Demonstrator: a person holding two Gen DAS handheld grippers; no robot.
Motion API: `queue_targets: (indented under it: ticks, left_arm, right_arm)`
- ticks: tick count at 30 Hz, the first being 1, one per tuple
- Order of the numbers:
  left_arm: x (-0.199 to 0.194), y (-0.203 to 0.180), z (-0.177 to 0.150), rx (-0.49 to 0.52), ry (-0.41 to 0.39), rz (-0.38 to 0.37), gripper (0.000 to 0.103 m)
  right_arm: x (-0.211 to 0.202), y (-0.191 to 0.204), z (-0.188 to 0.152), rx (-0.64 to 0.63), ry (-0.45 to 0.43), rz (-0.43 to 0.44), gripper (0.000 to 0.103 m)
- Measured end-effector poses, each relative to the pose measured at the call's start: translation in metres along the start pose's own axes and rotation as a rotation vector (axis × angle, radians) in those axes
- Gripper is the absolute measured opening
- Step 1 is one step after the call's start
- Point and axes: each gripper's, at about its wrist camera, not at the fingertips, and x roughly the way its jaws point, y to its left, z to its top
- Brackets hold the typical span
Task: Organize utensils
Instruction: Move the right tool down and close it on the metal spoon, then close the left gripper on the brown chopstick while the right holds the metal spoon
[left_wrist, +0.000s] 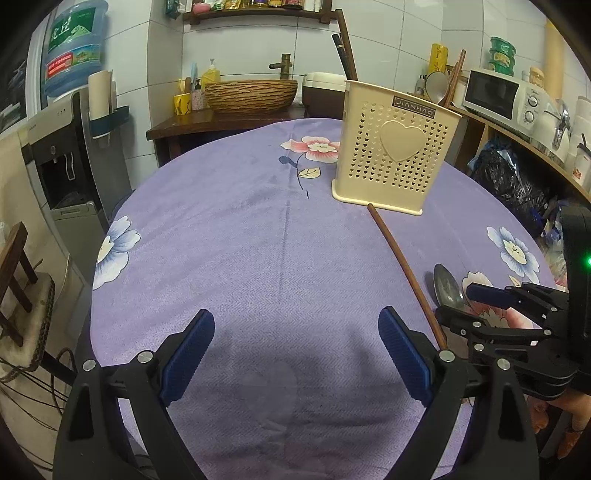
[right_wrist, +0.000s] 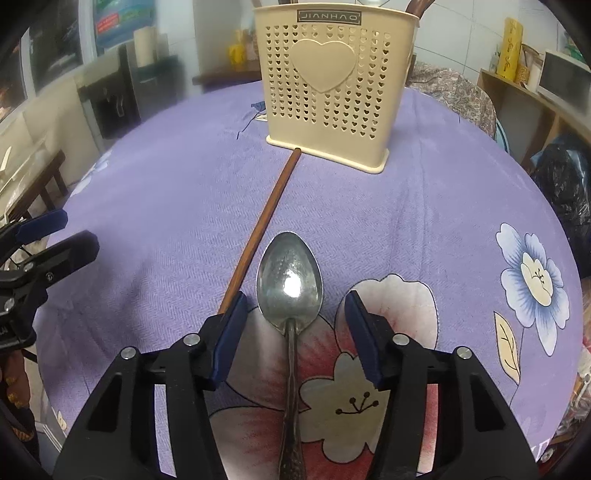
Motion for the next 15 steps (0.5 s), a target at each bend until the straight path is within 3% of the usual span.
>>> queue_targets:
  ticks: [2,5,10,15]
  left_arm:
    - [0.000,0.000,0.000,-0.002,0.002,0.001,0.090]
    - [0.001,0.000,-0.001,-0.004,0.005,-0.001,0.090]
    - [0.002,-0.003,0.000,0.002,0.008,-0.002,0.090]
    - [0.005,-0.009,0.002,0.017,0.017,-0.012,0.090]
  right_arm:
    - [0.001,0.002,0.001,0.007,-0.003,-0.001,0.051]
    - [0.004,0.004,0.005,0.017,-0.013,-0.006,0.038]
    - [0.002,-0.001,0.005,0.007,-0.010,-0.002,0.038]
    - [-0.003,-0.032,-0.001,0.049,-0.006,-0.038,0.038]
